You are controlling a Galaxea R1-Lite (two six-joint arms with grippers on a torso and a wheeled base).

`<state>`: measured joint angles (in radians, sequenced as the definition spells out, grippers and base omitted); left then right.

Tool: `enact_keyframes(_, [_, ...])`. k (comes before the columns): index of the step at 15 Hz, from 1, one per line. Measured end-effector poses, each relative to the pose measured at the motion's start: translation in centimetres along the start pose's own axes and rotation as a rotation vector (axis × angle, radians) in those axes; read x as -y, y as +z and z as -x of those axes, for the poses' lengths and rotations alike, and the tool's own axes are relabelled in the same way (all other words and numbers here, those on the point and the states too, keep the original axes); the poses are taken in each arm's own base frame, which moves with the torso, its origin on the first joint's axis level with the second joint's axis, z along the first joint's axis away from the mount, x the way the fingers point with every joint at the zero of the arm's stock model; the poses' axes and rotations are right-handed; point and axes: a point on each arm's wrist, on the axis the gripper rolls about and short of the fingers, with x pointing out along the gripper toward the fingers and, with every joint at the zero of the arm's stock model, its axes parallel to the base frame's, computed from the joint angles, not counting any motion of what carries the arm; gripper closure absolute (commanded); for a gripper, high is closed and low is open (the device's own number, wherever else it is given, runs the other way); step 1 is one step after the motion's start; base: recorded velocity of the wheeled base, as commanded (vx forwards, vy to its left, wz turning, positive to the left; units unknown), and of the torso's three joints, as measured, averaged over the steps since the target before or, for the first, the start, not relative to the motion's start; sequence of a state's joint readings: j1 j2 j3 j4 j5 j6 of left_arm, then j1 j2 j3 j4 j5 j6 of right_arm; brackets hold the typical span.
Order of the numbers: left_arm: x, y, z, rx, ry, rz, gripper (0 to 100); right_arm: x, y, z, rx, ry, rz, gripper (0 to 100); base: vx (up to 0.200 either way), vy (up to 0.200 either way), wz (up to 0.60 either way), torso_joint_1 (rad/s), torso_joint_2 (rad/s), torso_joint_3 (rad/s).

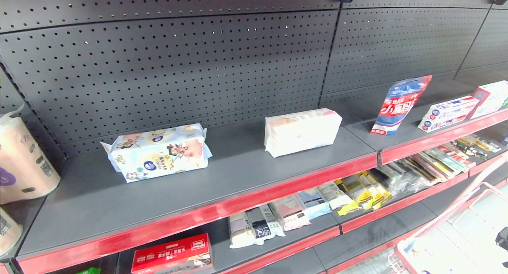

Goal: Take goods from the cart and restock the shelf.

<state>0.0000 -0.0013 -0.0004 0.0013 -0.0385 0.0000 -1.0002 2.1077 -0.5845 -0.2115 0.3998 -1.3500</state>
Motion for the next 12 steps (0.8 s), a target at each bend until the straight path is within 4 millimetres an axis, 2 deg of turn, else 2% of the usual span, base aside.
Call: enact_keyframes(12, [0.0,-0.02,0.0,-0.001,0.0,0.0,0,-0.1,-0.02,-0.02,0.001,0.004,0.007,0,0.0,0.0,0.0,-0.159,0.35,0.194])
